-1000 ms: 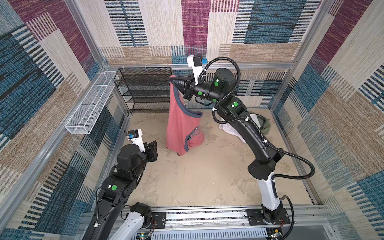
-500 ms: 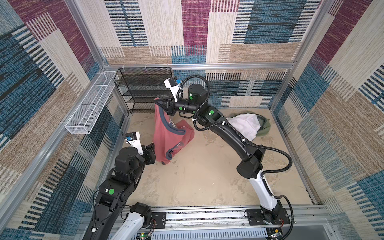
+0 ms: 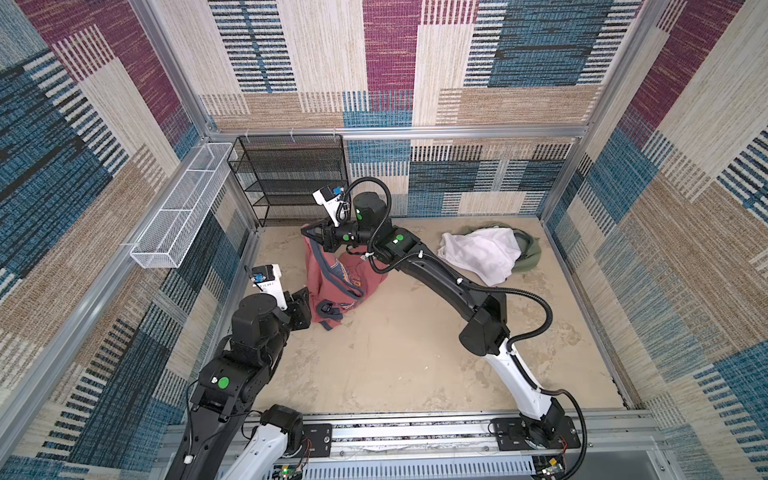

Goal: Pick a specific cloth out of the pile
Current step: 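Lower the red t-shirt onto the table and open the right gripper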

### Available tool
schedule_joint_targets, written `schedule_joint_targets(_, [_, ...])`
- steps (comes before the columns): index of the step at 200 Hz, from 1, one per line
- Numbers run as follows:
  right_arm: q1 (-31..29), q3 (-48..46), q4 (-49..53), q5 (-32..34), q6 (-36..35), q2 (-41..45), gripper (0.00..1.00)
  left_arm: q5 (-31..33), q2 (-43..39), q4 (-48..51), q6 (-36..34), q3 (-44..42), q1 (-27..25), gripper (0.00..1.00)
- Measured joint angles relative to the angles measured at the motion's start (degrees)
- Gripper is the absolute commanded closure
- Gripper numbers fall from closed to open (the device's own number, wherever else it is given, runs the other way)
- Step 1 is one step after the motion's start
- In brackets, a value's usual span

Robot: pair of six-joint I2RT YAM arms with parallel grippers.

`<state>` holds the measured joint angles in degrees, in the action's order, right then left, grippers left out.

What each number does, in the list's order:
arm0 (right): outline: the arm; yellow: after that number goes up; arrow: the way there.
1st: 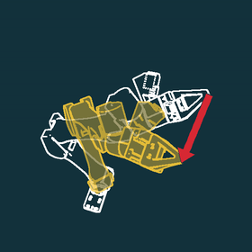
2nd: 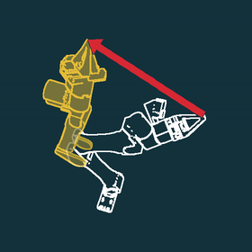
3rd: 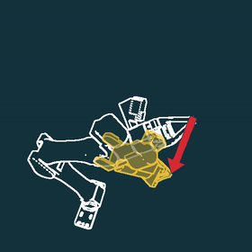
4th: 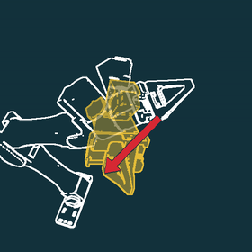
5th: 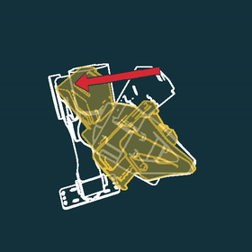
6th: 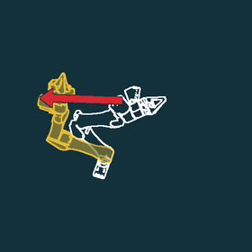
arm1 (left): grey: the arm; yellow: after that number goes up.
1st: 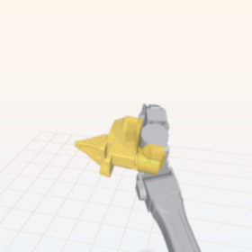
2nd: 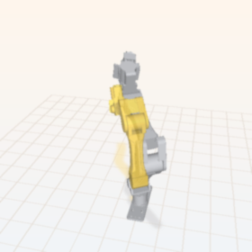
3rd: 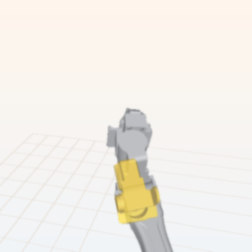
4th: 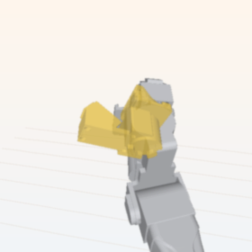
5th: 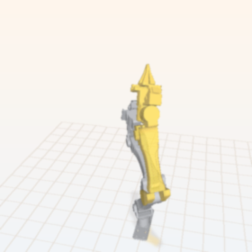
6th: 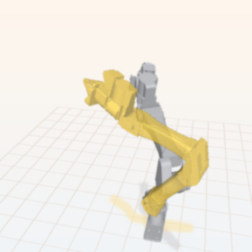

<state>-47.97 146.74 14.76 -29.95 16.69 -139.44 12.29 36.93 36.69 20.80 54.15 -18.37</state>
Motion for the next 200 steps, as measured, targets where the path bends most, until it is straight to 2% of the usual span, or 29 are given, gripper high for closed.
schedule_joint_targets(91, [-2.3, 0.0, -0.8, -0.4, 3.0, -7.0, 0.95, -0.2, 0.8, -0.1, 0.0, -0.3, 0.0, 0.49])
schedule_joint_targets(104, [-2.5, 0.0, -0.8, -0.5, 3.3, -7.5, 0.9, -0.3, 1.0, -0.1, 0.0, -0.3, 0.0, 0.49])
schedule_joint_targets(119, [-2.8, 0.0, -0.8, -0.8, 3.8, -7.8, 0.75, -0.3, 1.0, -0.1, 0.0, -0.3, 0.0, 0.49])
schedule_joint_targets(144, [-3.0, 0.0, -0.8, -0.9, 4.0, -7.8, 0.58, -0.5, 1.3, -0.2, 0.2, 0.1, 0.0, 0.49])
schedule_joint_targets(174, [-2.9, -1.1, -0.2, -0.9, 3.9, -6.4, 0.49, -0.7, 1.4, -0.2, 0.2, 0.7, 0.0, 0.5])
schedule_joint_targets(200, [-2.9, -6.3, -0.3, -0.9, 3.6, -2.1, 0.47, -1.0, 1.4, -0.2, 0.4, 1.5, 0.0, 0.5])
